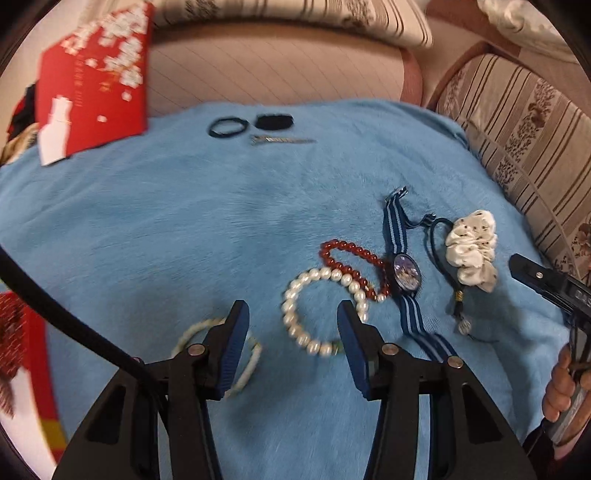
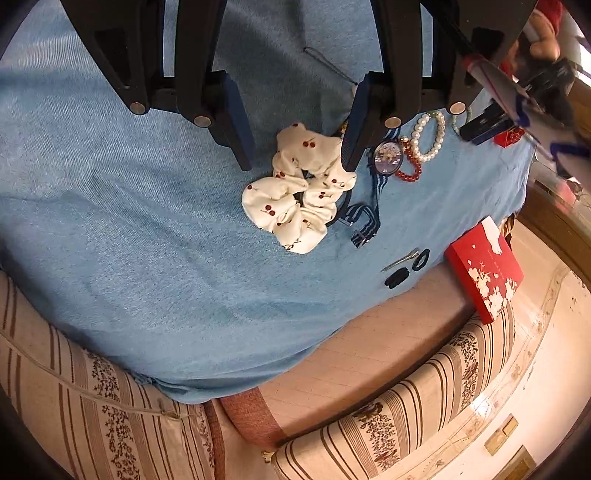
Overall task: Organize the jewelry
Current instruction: 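Grasp the pearl bracelet with left tool while right tool grasps white cherry-print scrunchie, then carry pearl bracelet and cherry scrunchie into the red tray and open both tools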
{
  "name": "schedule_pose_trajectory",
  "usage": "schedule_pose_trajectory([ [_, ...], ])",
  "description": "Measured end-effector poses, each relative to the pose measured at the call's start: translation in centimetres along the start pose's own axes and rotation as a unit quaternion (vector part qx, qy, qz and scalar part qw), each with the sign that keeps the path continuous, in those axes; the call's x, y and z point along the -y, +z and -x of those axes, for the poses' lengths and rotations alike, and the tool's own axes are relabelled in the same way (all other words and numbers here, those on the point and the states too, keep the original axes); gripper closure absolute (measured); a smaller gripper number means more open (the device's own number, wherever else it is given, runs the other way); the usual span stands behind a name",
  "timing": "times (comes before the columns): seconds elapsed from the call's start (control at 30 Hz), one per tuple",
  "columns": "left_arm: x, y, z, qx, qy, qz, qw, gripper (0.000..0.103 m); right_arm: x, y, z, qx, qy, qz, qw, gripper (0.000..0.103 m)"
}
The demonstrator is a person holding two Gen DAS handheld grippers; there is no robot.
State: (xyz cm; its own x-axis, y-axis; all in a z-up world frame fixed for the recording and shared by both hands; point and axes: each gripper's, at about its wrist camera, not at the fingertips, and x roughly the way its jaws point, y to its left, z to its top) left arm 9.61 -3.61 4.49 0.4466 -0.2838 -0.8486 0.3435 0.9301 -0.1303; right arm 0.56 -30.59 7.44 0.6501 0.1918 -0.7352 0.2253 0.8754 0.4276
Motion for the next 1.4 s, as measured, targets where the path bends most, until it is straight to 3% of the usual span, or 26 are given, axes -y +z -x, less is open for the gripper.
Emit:
schedule_pose_trajectory([
  [0.23,1.1,0.8,-2.9,-0.026,-0.014,-0.028,0.9992,0.06,0.2,0.6,-1.5,-0.005,0.005,0.007,1.0,0.05],
  [0.57,1.6,0.8,-4.5,-0.035,-0.005,-0.038,0.9986,0.06,-0.6,0.6,-3.9,-0.019,-0.005,0.026,0.999,0.048],
  [0.6,1.9,0.7,-4.6,-0.036,-0.001,-0.045,0.9984,0.064,-0.5,0.6,-4.2,-0.02,-0.003,0.023,1.0,0.048],
  [0.63,2.1,0.7,-4.6,-0.036,0.003,-0.048,0.9982,0.072,-0.5,0.7,-4.3,-0.023,0.0,0.021,1.0,0.053],
  [0.67,2.3,0.7,-4.6,-0.036,0.007,-0.049,0.9981,0.093,-0.4,0.7,-4.5,-0.027,0.006,0.017,0.999,0.062],
  [0.7,2.4,0.7,-4.5,-0.038,0.002,-0.047,0.9982,0.094,-0.4,0.6,-4.6,-0.032,0.011,0.016,0.999,0.08],
  [0.77,2.2,0.7,-4.1,-0.035,-0.006,-0.035,0.9987,0.094,-0.6,0.5,-4.4,-0.031,0.016,0.02,0.999,0.088],
  [0.9,2.2,0.6,-2.0,-0.013,-0.012,-0.021,0.9996,0.094,-1.1,0.6,-3.0,-0.011,0.017,0.026,0.999,0.094],
  [1.17,2.5,-0.2,5.4,0.04,-0.035,-0.014,0.9985,0.094,-1.1,0.4,0.5,0.026,0.024,0.012,0.999,0.094],
  [1.4,0.9,-2.1,11.4,0.067,-0.037,0.001,0.9971,0.094,-2.7,-0.9,2.1,0.032,0.035,0.026,0.999,0.094],
])
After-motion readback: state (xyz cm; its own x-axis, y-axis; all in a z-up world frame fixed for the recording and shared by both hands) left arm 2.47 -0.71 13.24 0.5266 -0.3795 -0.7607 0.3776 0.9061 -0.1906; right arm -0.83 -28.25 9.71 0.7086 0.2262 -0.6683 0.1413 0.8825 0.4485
